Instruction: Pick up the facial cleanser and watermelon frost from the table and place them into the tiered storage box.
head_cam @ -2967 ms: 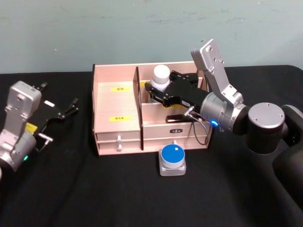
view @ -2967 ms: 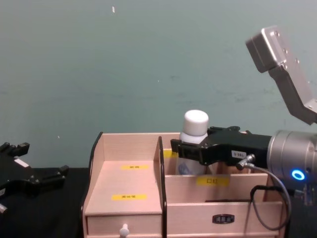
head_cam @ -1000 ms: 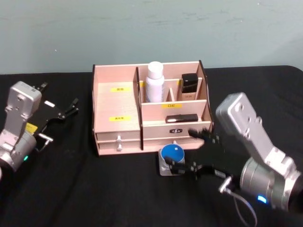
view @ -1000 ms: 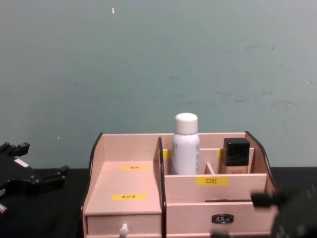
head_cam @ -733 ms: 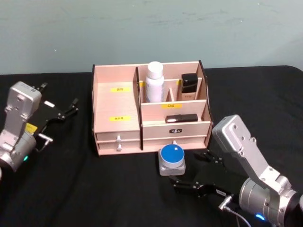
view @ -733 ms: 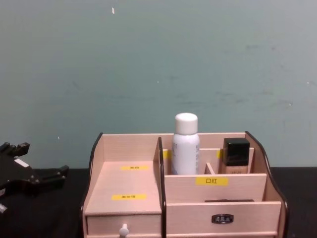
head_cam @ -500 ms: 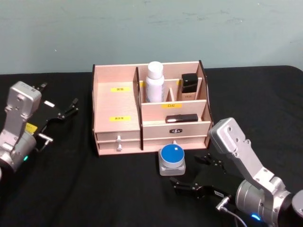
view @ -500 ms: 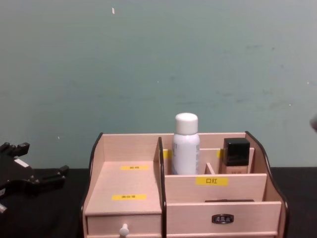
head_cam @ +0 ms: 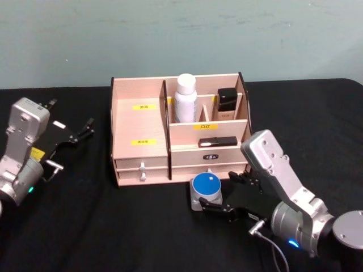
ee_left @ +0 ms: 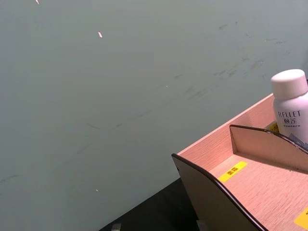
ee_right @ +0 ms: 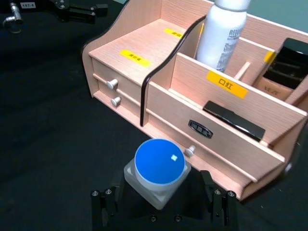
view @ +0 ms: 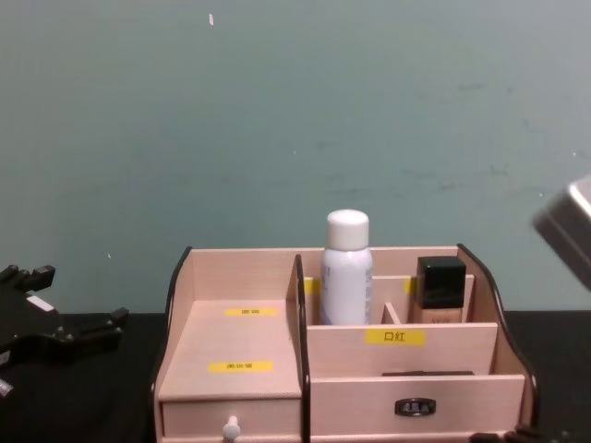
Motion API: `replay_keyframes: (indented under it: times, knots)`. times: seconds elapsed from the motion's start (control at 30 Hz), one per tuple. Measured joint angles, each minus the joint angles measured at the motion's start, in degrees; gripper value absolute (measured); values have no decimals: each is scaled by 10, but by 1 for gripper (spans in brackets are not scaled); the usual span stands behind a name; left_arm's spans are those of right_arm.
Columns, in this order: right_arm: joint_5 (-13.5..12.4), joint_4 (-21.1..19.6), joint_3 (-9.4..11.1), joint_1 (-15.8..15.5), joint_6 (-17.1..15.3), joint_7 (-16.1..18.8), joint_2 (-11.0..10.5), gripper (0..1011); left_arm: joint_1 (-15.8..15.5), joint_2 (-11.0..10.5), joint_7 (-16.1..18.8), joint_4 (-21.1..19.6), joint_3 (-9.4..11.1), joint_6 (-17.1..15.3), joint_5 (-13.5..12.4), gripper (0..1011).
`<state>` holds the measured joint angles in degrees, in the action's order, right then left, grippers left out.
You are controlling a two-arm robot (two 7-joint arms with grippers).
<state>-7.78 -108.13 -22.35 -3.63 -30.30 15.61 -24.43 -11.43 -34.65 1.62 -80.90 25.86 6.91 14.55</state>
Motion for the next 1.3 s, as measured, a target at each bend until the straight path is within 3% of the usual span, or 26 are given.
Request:
replay_keyframes:
  times: [0.47,1.3]
  knots:
    - [20,42,-10,25,5,15,31,1003,0,0,0,0,0,0,0,1010]
    - [54,58,-3,28,6,33,55,1003,0,0,0,0,0,0,0,1009]
